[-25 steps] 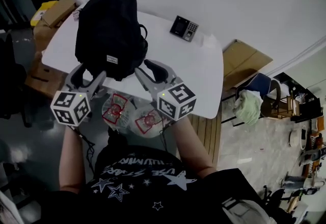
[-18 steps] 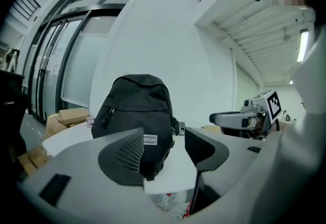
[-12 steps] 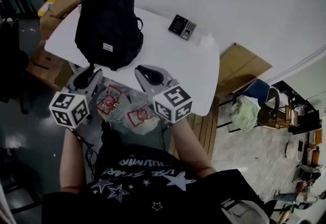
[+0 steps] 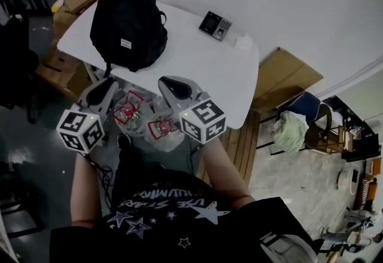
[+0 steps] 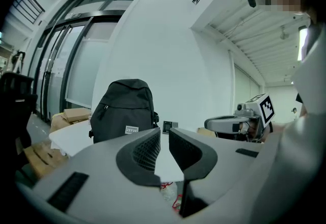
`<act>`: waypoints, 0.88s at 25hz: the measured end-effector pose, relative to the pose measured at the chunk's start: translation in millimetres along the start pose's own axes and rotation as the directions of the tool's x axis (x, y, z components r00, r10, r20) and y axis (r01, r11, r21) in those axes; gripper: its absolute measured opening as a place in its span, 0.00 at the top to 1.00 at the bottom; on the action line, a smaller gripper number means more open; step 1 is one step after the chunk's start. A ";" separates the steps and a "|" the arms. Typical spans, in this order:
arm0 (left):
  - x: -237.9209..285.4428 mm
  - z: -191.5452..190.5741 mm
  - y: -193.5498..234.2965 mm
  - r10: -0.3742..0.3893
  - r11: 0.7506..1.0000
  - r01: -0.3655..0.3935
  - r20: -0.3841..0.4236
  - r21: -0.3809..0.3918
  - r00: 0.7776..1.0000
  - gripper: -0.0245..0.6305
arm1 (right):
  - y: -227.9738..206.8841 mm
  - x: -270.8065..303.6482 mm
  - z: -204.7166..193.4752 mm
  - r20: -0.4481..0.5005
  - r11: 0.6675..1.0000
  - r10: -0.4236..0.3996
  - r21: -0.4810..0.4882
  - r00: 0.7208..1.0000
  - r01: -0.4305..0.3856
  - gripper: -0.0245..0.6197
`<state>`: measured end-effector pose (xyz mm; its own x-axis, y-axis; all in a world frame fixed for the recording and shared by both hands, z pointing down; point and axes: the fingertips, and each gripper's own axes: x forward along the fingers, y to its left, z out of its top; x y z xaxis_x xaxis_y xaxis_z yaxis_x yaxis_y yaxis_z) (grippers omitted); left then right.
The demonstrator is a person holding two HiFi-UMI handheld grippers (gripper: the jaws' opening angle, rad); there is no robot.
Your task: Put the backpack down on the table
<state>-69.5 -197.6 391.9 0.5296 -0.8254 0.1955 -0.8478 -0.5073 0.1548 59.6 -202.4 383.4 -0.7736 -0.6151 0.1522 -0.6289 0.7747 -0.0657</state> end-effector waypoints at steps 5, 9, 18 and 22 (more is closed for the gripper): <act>-9.1 -13.0 -11.2 0.025 1.000 -0.025 -0.029 0.010 0.999 0.95 | 2.0 -8.9 -12.8 -0.035 1.000 -0.008 -0.008 0.999 0.008 0.96; -13.0 -25.0 -17.7 0.021 1.000 -0.021 -0.065 -0.010 0.998 0.95 | 0.1 -10.1 -18.7 -0.047 1.000 -0.013 0.007 0.999 0.014 0.96; -18.6 -56.3 -13.2 -0.009 0.999 0.004 -0.118 -0.042 0.993 0.95 | 3.3 1.3 -42.0 -0.110 0.999 -0.051 0.000 0.993 0.051 0.96; -35.1 -65.1 -16.1 -0.031 0.998 0.024 -0.133 -0.053 0.991 0.95 | 19.7 4.8 -40.2 -0.099 0.997 -0.068 0.024 0.993 0.070 0.96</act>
<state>-72.6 -144.4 445.6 0.5544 -0.7694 0.3174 -0.8323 -0.5130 0.2101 46.6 -184.2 422.5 -0.7178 -0.6487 0.2529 -0.6835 0.7257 -0.0785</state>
